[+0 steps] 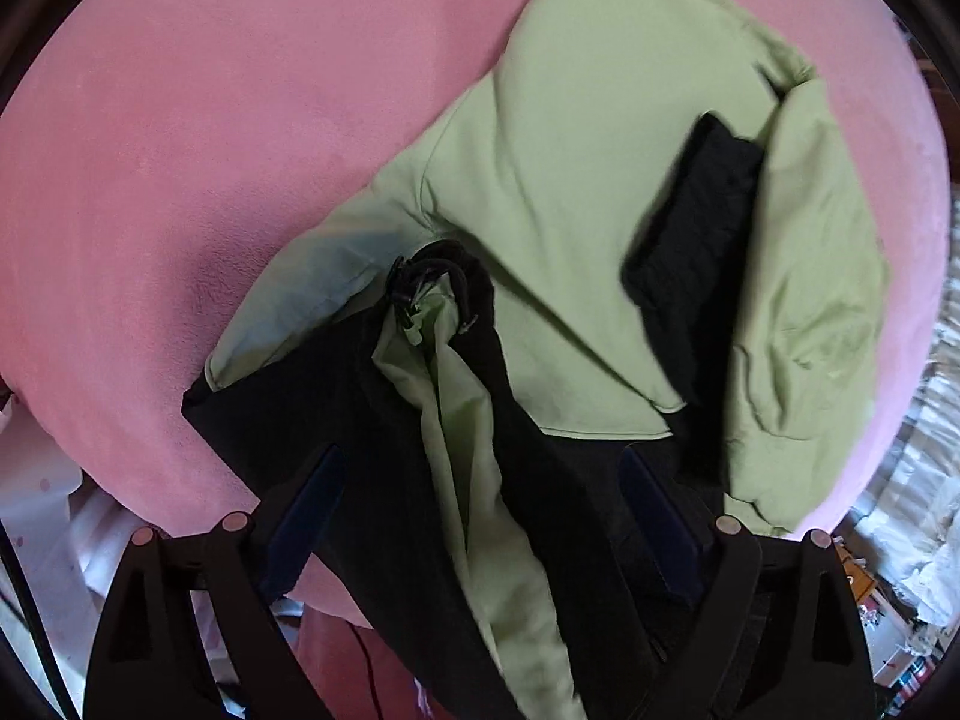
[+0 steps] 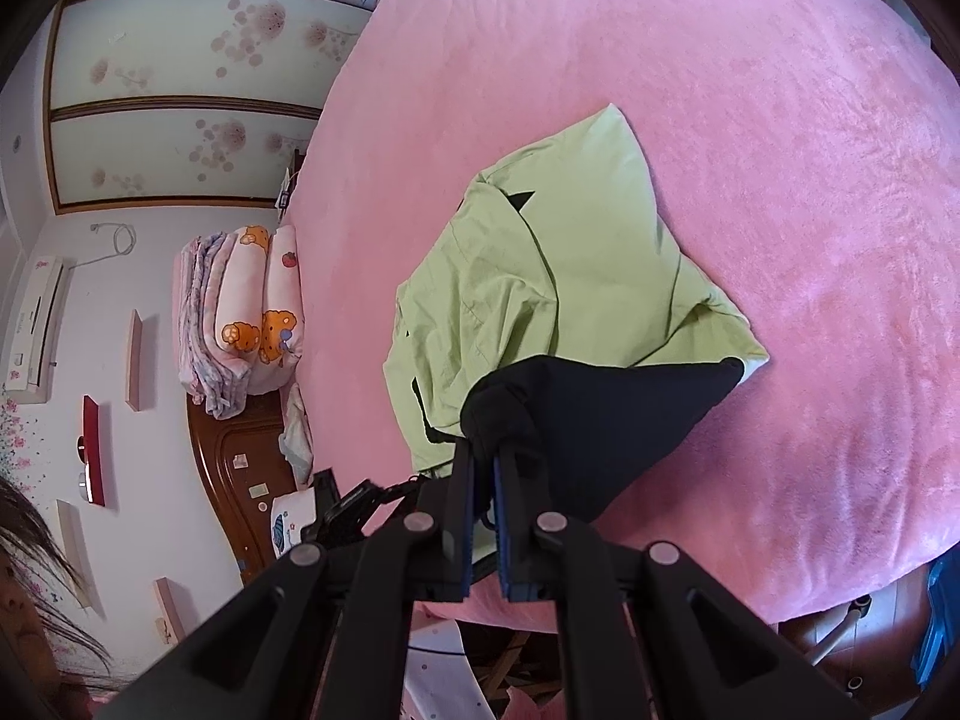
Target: Fold large clothes
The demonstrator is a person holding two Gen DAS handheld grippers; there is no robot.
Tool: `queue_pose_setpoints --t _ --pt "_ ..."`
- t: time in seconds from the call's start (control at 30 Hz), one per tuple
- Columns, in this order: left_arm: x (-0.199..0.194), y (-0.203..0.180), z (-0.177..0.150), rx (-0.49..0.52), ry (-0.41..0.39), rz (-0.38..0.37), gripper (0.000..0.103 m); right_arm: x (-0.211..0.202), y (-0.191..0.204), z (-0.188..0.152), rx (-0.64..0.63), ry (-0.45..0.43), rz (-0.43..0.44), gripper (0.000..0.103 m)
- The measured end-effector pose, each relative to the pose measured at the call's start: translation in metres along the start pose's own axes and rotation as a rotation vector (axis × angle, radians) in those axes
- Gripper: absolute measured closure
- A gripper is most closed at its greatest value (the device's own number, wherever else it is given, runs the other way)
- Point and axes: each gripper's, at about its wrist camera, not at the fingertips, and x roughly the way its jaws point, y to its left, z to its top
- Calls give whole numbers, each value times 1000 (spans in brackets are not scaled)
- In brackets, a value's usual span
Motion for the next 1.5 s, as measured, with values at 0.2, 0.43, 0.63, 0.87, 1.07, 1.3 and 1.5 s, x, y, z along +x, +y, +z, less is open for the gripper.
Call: queue_pose_setpoints --t 0.2,0.43,0.63,0.87,1.07,1.3,1.5 --pt "17 -4 -1 -53 51 118 91 0 -5 1 4 21 0 98" --pt "-18 17 -28 -146 -69 10 97 2 -6 5 3 24 10 98" --pt "-97 39 -67 -252 -249 -140 99 -2 -2 16 -6 2 34 98" --pt "-182 35 -75 -227 -417 -277 99 -7 4 47 -25 -55 78 98" --pt "-210 -31 -42 -69 -566 -288 99 3 15 81 -62 -124 88 98" --pt "-194 -74 18 -12 -606 -290 99 36 14 123 -22 -206 76 98" --pt "-163 -102 67 28 -607 -299 99 72 11 154 24 -290 0 98"
